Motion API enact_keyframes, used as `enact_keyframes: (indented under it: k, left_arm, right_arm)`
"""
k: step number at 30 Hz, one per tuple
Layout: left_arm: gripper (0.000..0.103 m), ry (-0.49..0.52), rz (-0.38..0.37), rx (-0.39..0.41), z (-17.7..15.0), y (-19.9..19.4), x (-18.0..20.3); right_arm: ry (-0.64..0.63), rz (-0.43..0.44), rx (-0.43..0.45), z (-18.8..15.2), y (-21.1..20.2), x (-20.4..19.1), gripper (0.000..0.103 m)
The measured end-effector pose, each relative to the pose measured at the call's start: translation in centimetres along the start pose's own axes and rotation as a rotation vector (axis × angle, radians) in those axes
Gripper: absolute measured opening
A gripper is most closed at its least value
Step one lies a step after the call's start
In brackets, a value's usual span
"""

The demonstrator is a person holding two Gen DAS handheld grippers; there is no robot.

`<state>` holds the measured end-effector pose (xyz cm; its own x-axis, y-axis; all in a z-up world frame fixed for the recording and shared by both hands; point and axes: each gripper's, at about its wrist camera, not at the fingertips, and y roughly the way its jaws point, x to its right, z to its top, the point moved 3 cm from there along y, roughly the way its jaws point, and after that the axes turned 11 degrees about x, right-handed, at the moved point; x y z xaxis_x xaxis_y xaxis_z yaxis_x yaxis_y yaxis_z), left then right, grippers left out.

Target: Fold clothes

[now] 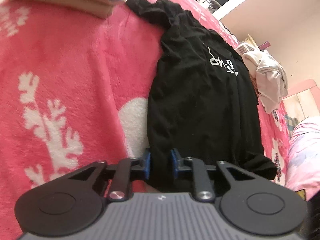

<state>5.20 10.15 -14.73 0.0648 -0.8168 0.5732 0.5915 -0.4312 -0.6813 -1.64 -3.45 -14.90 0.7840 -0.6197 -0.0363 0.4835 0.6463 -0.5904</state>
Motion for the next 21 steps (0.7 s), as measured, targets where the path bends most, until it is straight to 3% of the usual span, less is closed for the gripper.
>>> enact_keyframes:
  k: [1, 3, 4, 5, 8, 11, 14, 17, 19, 21]
  left_arm:
    - [0.015, -0.018, -0.025, -0.009, 0.1, 0.1, 0.0]
    - [0.015, -0.053, -0.078, -0.019, 0.4, 0.0, 0.1]
    - [0.015, -0.069, -0.101, -0.015, 0.7, -0.2, 0.2]
    - [0.017, -0.085, -0.121, -0.007, 1.0, -0.3, 0.3]
    - [0.035, -0.123, -0.162, 0.029, 1.8, -0.6, 0.5]
    - [0.036, -0.138, -0.164, 0.057, 2.2, -0.6, 0.5]
    - [0.036, -0.14, -0.151, 0.054, 1.8, -0.3, 0.5]
    - [0.037, -0.107, -0.133, 0.047, 1.1, -0.4, 1.1]
    - [0.039, -0.074, -0.129, 0.043, 0.6, -0.7, 1.5]
    - [0.04, -0.048, -0.136, 0.037, 0.1, -0.8, 1.9]
  right_arm:
    - [-0.046, -0.021, -0.039, -0.5, 1.1, -0.3, 0.04]
    - [-0.052, -0.045, -0.042, -0.6, 1.5, -0.1, 0.028]
    - [0.0, -0.063, -0.027, -0.4, 1.1, 0.8, 0.01]
    - [0.075, -0.086, -0.007, -0.2, 0.6, 1.9, 0.006]
    - [0.471, -0.134, 0.121, -0.5, -2.4, 7.6, 0.006]
    - [0.911, -0.164, 0.24, -3.6, -5.1, 13.9, 0.006]
    - [1.274, -0.099, 0.332, -8.1, -6.4, 17.0, 0.009]
    - [1.444, -0.05, 0.414, -10.3, -7.4, 17.2, 0.012]
    - [1.464, -0.056, 0.433, -10.5, -8.0, 17.1, 0.017]
    - [1.452, -0.065, 0.445, -10.3, -8.4, 17.1, 0.029]
